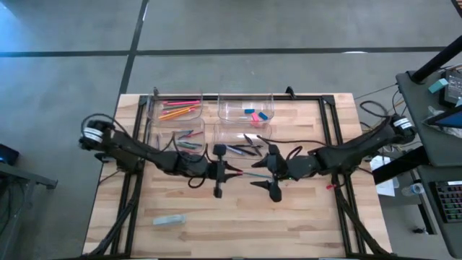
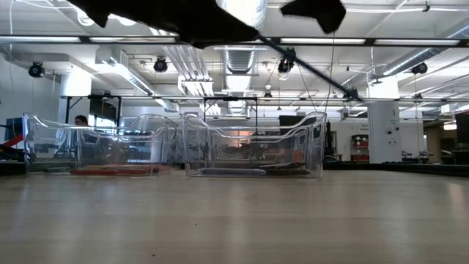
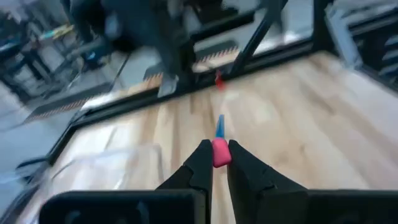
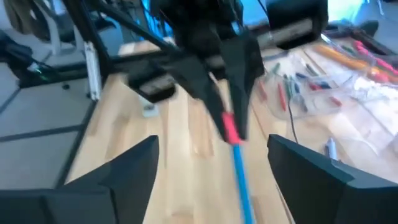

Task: Sort crayons/erasers/pens/pencils in bins
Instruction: Put the blue pencil into the top left transparent bin

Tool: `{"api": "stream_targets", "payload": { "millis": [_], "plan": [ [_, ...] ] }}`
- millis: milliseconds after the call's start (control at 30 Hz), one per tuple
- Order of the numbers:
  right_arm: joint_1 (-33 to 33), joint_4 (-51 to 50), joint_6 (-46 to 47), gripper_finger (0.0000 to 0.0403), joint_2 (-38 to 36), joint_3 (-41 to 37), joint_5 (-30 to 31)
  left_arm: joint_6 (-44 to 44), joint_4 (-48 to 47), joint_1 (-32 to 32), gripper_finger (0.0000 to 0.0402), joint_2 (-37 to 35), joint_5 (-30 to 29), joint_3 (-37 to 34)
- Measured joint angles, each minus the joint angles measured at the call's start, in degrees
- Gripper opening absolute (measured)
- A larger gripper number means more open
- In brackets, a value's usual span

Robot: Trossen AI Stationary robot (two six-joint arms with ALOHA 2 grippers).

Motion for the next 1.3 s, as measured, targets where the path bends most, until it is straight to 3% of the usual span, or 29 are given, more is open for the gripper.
{"api": "stream_targets", "payload": {
  "millis": [267, 533, 667, 933, 1300],
  "plan": [
    [3.21, -7.02, -0.04, 0.0295, -0.79, 6.43, 0.37, 0.96, -15.59, 0.18, 0.0013, -13.38, -11.08, 0.00],
    [4.82, -8.19, 0.41, 0.0283, -0.83, 5.87, 0.59, 1.05, -35.72, 0.22, 0.0013, -32.23, -32.44, 0.00],
    [4.77, -8.08, 0.67, 0.0281, -0.83, 5.46, 1.78, -3.46, -47.86, 0.83, 0.0013, -38.06, -40.76, -0.02],
    [4.79, -8.06, 1.12, 0.0277, -0.83, 4.81, 1.95, -16.89, -62.33, 5.71, 0.0013, -44.52, -41.33, -0.35],
    [4.79, -8.05, 1.61, 0.0274, -0.83, 3.06, 1.95, -27.11, -64.67, 16.38, 0.0013, -50.07, -40.77, -6.51]
  ]
}}
